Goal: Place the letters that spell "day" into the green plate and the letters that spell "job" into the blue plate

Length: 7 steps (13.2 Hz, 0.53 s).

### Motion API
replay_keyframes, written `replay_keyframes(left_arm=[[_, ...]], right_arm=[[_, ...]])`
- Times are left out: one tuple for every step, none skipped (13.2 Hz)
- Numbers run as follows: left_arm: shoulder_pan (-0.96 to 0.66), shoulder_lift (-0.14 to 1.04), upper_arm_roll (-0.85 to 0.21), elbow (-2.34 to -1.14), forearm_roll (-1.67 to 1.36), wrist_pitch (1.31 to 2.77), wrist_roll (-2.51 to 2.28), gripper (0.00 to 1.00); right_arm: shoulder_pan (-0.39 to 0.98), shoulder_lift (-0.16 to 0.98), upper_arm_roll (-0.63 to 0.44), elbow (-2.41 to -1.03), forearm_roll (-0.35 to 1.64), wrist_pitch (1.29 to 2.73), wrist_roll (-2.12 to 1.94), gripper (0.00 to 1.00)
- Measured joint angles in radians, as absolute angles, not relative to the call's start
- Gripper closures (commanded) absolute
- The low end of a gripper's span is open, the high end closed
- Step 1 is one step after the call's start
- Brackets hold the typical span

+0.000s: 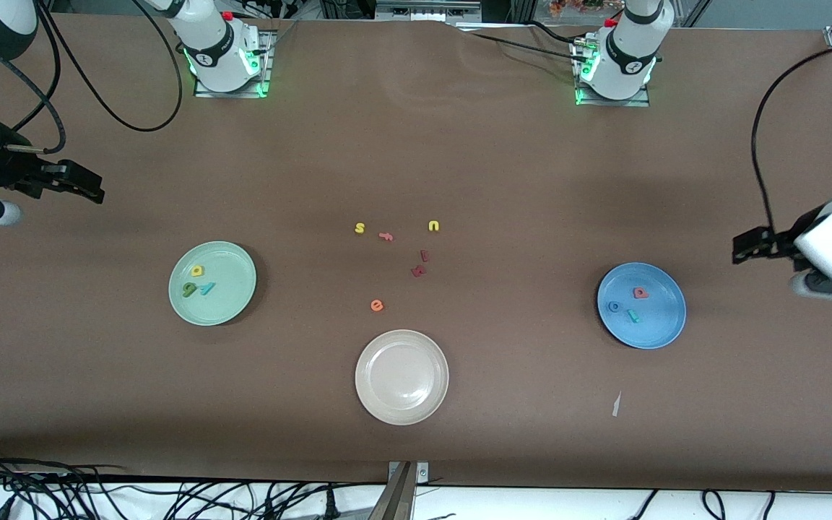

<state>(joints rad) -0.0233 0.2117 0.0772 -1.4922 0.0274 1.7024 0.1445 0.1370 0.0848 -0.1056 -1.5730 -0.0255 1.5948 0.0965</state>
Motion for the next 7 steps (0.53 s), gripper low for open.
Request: replay_keyframes(left_arm=[[-0.020,0.172,0.076,-1.499,0.024,1.680,0.136,0.00],[-0.018,0.139,0.074,-1.503,0.016,1.653,0.126,0.00],[-0.018,0.114,0.071,-1.507,0.011,1.631,0.113,0.00],[-0.018,0.096,0.065,-1.513,0.007,1.614,0.092,0.00],[-0.018,0.083,0.053,-1.517,0.005,1.605,0.070,0.00],[-0.018,0.075,0.037,-1.521,0.005,1.603,0.048,0.00],[-0.018,0.071,0.023,-1.525,0.005,1.602,0.037,0.00]], right_arm=[[0.137,0.085,-0.106,-1.573,-0.026,1.593,0.092,0.00],[0.137,0.085,-0.106,-1.572,-0.026,1.592,0.077,0.00],[0.136,0.085,-0.106,-1.572,-0.026,1.589,0.061,0.00],[0.136,0.085,-0.107,-1.571,-0.026,1.584,0.054,0.00],[0.136,0.085,-0.108,-1.571,-0.026,1.581,0.048,0.00],[0.135,0.084,-0.110,-1.571,-0.026,1.580,0.043,0.00],[0.135,0.084,-0.111,-1.571,-0.026,1.579,0.040,0.00]])
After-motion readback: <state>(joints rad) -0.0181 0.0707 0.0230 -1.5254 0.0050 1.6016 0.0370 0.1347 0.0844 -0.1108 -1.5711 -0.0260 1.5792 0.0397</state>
